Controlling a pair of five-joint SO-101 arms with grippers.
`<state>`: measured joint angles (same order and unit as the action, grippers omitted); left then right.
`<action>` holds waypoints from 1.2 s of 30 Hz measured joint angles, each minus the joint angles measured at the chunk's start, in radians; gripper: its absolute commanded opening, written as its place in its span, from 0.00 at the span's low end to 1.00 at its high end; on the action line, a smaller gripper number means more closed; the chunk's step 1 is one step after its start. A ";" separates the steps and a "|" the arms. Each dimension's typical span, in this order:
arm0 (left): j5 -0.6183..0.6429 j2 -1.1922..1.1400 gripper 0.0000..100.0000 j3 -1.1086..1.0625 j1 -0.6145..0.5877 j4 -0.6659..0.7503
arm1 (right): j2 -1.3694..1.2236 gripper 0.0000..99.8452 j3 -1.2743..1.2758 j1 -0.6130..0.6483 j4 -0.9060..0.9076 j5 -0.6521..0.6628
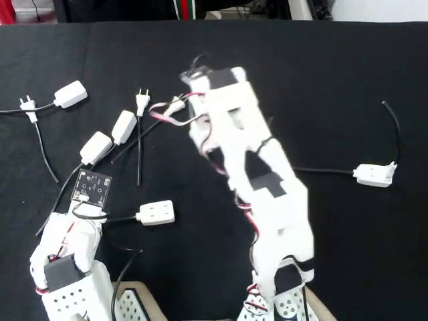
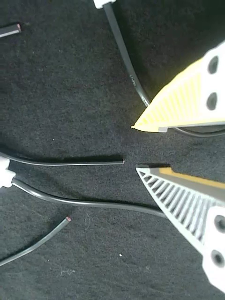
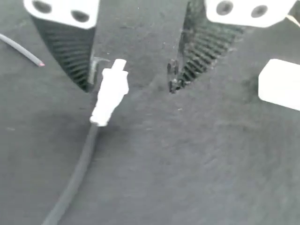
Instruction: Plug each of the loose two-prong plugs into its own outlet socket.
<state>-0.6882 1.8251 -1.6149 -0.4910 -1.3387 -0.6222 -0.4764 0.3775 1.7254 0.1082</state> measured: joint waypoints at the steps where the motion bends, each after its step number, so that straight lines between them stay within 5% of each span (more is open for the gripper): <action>1: 0.000 0.000 0.13 0.000 0.000 0.000 | 0.000 0.33 0.009 -0.002 0.000 0.023; 10: 0.000 0.000 0.13 0.000 0.000 0.000 | -0.032 0.36 0.011 -0.144 0.000 0.183; 22: 0.000 0.000 0.13 0.000 0.000 0.000 | -0.187 0.35 0.038 -0.074 0.002 0.193; 30: 0.000 0.000 0.13 0.000 0.000 0.000 | -0.199 0.05 0.002 -0.078 0.002 0.190; 36: 0.000 0.000 0.13 0.000 0.000 0.000 | -0.213 0.03 -0.031 -0.080 0.002 0.190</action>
<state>-0.6882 1.8251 -1.6149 -0.4910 -1.3387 -0.8355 -0.5071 0.2977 1.7269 0.2984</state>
